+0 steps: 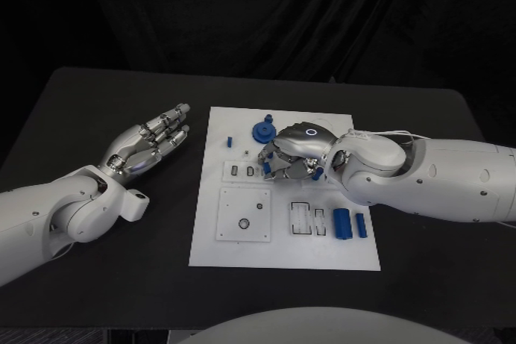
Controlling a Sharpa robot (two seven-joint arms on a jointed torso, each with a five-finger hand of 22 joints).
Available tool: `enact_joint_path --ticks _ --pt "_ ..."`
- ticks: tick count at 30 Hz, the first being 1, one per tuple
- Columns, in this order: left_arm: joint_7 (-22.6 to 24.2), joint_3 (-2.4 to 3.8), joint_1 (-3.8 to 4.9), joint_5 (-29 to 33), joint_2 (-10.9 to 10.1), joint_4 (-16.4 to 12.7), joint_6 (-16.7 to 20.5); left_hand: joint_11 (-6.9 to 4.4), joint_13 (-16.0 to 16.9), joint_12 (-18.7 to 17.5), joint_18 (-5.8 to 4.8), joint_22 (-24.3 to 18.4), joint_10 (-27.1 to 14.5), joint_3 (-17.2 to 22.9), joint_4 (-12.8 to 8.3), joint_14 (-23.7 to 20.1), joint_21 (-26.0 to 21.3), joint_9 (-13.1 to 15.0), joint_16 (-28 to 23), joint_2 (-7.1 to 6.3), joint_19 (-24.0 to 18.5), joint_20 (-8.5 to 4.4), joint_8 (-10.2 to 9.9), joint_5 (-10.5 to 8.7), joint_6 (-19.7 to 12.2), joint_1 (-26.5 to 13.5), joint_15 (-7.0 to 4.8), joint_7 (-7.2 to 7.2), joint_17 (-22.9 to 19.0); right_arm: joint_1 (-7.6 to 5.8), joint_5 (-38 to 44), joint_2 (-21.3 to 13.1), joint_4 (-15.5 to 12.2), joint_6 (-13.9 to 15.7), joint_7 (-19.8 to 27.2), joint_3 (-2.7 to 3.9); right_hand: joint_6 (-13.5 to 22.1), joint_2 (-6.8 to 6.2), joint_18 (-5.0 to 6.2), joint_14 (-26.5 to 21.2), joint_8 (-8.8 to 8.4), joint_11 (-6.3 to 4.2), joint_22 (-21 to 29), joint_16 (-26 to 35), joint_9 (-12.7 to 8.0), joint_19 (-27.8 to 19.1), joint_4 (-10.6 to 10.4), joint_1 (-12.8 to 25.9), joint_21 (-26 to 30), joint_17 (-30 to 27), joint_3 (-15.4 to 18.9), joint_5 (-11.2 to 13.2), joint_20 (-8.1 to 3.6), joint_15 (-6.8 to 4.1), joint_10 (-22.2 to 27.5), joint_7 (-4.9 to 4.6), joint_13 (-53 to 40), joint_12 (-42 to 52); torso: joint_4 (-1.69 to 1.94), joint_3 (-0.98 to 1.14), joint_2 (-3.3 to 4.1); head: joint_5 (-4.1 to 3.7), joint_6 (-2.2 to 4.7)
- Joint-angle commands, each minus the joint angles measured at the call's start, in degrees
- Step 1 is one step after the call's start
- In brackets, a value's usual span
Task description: Assemble the parts on the task board
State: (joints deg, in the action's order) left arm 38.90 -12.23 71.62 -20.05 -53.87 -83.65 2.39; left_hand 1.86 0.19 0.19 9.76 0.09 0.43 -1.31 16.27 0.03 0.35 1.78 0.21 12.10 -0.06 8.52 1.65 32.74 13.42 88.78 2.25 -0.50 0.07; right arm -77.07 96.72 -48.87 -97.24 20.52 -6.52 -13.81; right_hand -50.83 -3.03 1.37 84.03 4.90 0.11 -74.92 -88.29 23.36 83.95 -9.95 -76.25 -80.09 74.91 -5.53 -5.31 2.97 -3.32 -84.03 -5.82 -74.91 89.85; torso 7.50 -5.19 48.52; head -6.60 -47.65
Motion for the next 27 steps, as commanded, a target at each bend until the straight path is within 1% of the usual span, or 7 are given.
enact_joint_path --ticks 1,7,15,18,19,22,27 --pt "5.83 0.04 -0.09 -0.01 0.10 -0.03 -0.40 0.16 -0.06 -0.08 0.37 -0.09 -0.07 0.18 -0.07 -0.03 -0.35 0.00 -0.21 0.02 0.06 0.39 0.13 -0.20 -0.11 -0.33 0.43 0.22 -0.07 0.41 0.41 -0.03 0.30 -2.92 -1.26 -0.32 0.97 0.11 1.18 5.31 -0.58 0.55 -11.68 0.43 -0.45 0.78 -0.10 0.53 0.49 13.49 0.42 0.44 0.49 0.43 -5.97 -0.07 -15.09 0.15 -0.03 -0.02 -0.02 0.04 -0.13" --pt "5.92 0.04 -0.12 -0.01 0.09 -0.01 -0.35 0.05 -0.08 -0.09 0.40 -0.09 -0.12 0.16 -0.06 -0.03 -0.35 0.00 -0.21 0.03 0.06 0.36 0.13 -0.35 -0.12 -0.36 0.34 0.38 -0.07 0.43 0.41 -0.19 0.30 -1.38 -0.79 -0.31 7.43 0.00 1.30 5.22 -1.38 0.54 -11.53 0.71 -3.16 0.58 -0.21 0.86 1.13 13.28 0.94 1.37 0.56 0.45 -5.97 0.00 -15.09 0.15 -0.01 -0.01 -0.01 0.07 -0.21" --pt "6.48 0.04 -0.16 -0.01 -0.08 -0.06 0.08 -0.02 -0.08 -0.09 0.41 -0.09 -0.13 0.17 -0.09 -0.03 -0.35 0.01 -0.21 0.01 0.06 0.35 0.13 -0.38 -0.08 -0.35 0.28 0.46 -0.07 0.45 -0.72 -0.93 -0.11 4.50 1.80 -0.30 20.21 -2.35 1.16 5.45 -1.73 -0.34 -11.77 0.02 -9.71 1.06 -2.25 0.98 0.53 13.79 0.37 2.28 -0.13 -0.21 -5.97 0.98 -15.09 0.15 -0.02 0.02 0.03 0.29 -0.18" --pt "7.83 0.04 -0.18 -0.01 -0.24 -0.57 1.20 -0.16 -0.06 -0.07 0.50 -0.09 -0.05 0.31 -0.31 -0.03 -0.35 0.07 -0.21 0.01 0.06 0.61 0.23 -0.29 0.40 -0.11 0.23 1.19 -0.07 0.45 -1.29 -1.39 -0.57 6.70 2.64 -0.27 20.38 -3.64 1.11 5.48 -1.53 -0.50 -11.82 -0.06 -10.39 1.15 -3.99 1.12 0.38 13.85 -0.03 2.44 -0.28 -0.42 -5.97 1.17 -15.09 0.15 0.03 0.03 0.05 0.44 -0.02" --pt "8.73 0.05 -0.19 -0.01 -0.41 -1.05 1.98 -0.37 0.28 0.27 0.71 0.30 1.20 1.24 -0.96 -0.03 0.12 0.33 -0.21 -0.20 0.67 1.21 0.62 2.71 2.74 0.80 0.43 2.88 -0.07 0.45 -1.69 -1.66 -0.85 7.70 3.08 -0.25 20.64 -4.02 1.10 5.46 -1.54 -0.52 -11.83 0.01 -10.68 1.16 -4.56 1.06 0.37 13.80 -0.16 2.45 -0.33 -0.47 -5.97 1.20 -15.09 0.15 0.02 0.04 0.06 0.50 0.01" --pt "9.67 0.05 -0.19 -0.01 -0.72 -1.74 3.10 -0.38 0.48 0.46 0.73 0.54 2.19 1.59 -0.83 0.07 0.47 0.46 -0.14 -0.53 1.20 1.31 0.80 3.26 4.27 0.89 0.27 3.18 -0.02 0.32 -3.38 -2.84 -2.08 11.06 4.58 -0.03 20.00 -4.44 1.08 5.49 -1.35 -0.52 -11.85 -0.08 -10.74 1.19 -5.46 0.99 0.31 13.87 -0.33 2.48 -0.39 -0.50 -5.97 1.16 -15.09 0.15 0.05 0.05 0.05 0.63 0.05" --pt "10.45 0.06 -0.18 0.71 -1.05 -2.58 4.20 0.04 0.57 0.51 0.69 0.60 2.82 1.00 0.65 0.22 0.63 0.47 -0.07 0.22 1.49 1.74 0.69 -0.24 5.34 -1.64 0.59 3.59 0.04 -0.86 -6.93 -4.80 -4.18 14.15 6.50 0.20 19.42 -5.26 1.07 5.52 -1.20 -0.55 -11.86 -0.17 -10.93 1.21 -6.75 1.36 0.27 13.94 -0.21 2.56 -0.47 -0.56 -5.97 1.16 -15.09 0.15 -0.03 0.08 0.05 0.83 0.80"
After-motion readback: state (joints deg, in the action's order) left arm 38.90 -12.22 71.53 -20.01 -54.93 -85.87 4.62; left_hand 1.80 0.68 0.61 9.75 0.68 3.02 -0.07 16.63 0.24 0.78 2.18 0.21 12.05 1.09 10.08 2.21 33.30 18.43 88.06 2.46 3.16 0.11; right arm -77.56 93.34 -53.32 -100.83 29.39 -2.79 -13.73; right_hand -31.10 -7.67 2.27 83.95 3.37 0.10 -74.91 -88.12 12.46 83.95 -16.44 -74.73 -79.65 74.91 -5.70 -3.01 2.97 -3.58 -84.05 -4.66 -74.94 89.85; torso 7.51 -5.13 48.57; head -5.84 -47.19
